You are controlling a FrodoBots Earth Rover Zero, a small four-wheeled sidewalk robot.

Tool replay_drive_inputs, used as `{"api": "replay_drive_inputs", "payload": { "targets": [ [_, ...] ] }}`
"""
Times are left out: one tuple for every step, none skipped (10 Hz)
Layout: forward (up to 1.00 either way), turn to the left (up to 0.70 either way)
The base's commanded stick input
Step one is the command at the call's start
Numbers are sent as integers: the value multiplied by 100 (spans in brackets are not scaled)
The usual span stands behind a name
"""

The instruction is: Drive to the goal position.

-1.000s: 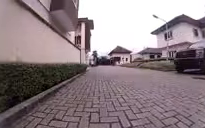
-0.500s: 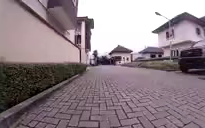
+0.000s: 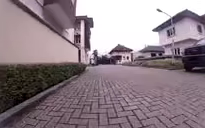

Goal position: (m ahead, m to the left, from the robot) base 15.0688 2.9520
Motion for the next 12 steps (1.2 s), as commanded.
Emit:
{"api": "replay_drive_inputs", "payload": {
  "targets": [
    [70,0],
    [70,0],
    [70,0],
    [70,0],
    [70,0],
    [70,0],
    [70,0],
    [70,0],
    [70,0],
    [70,0],
    [70,0],
    [70,0]
  ]
}}
